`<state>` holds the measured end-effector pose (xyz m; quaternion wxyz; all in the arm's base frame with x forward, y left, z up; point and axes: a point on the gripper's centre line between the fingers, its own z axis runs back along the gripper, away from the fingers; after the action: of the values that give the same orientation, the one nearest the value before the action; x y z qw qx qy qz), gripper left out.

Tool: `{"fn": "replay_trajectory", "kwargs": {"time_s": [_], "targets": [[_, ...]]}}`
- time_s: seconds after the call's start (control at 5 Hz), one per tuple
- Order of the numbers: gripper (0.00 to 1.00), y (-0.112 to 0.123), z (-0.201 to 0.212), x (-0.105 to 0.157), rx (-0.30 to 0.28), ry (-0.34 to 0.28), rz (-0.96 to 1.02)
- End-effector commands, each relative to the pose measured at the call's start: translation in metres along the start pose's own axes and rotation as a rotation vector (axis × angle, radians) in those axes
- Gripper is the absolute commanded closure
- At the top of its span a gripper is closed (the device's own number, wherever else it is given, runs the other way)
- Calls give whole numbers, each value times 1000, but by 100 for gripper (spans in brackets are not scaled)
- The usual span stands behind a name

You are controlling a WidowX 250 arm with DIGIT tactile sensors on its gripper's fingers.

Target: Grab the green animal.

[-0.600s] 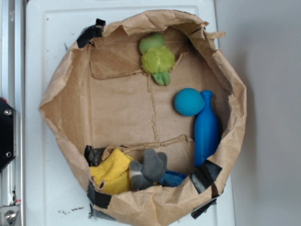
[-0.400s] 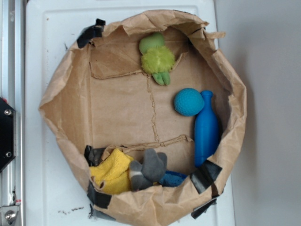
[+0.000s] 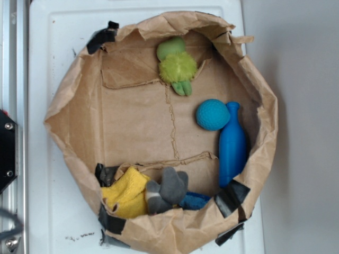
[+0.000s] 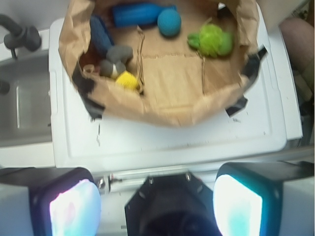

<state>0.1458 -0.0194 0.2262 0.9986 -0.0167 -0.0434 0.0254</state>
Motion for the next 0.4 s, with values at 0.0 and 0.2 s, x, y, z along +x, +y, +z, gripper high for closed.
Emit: {"fn": "replay_trajectory", "kwargs": {"time_s": [0.0, 0.2], "targets": [[0, 22, 0, 69, 7, -58, 137], [0, 33, -8, 97, 9, -57, 243]]}}
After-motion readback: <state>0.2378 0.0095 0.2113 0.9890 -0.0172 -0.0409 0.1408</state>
